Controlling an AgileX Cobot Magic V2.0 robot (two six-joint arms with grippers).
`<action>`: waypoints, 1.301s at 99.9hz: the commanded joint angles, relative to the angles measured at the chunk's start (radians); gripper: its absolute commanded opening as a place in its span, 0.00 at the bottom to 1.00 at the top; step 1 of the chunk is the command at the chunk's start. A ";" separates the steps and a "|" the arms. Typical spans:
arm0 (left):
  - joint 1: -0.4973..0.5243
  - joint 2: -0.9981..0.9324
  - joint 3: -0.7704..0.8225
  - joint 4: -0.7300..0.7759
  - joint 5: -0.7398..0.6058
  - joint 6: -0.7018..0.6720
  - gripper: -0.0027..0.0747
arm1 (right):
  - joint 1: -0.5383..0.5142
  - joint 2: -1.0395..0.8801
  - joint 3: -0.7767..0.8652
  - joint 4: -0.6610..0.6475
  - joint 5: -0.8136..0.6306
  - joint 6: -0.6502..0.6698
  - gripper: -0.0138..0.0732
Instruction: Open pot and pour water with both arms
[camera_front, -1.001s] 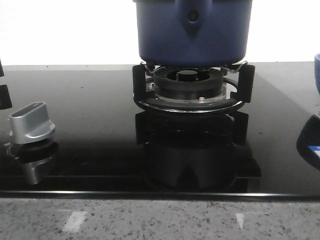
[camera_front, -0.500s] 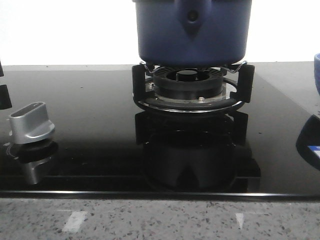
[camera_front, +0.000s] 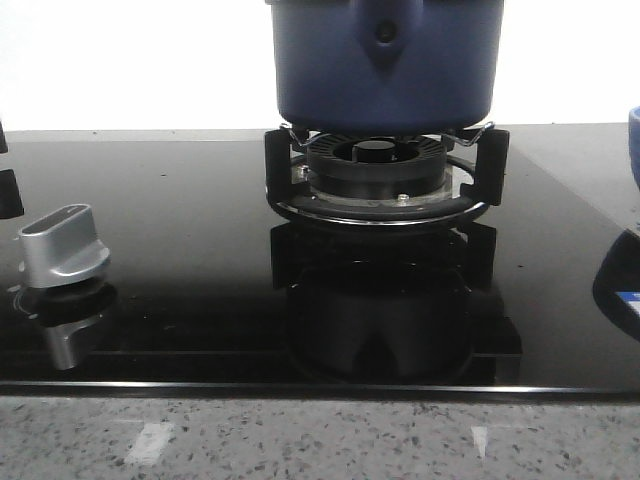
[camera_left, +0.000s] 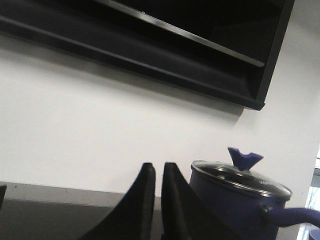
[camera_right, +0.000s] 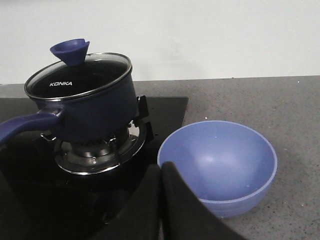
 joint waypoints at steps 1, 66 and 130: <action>-0.008 0.010 0.024 -0.112 -0.098 0.087 0.01 | 0.000 0.015 -0.021 -0.007 -0.081 -0.010 0.08; -0.215 0.005 0.094 -0.547 0.329 0.856 0.01 | 0.000 0.015 -0.021 -0.007 -0.081 -0.010 0.08; -0.198 -0.093 0.113 -0.658 0.696 0.897 0.01 | 0.000 0.015 -0.021 -0.007 -0.081 -0.010 0.08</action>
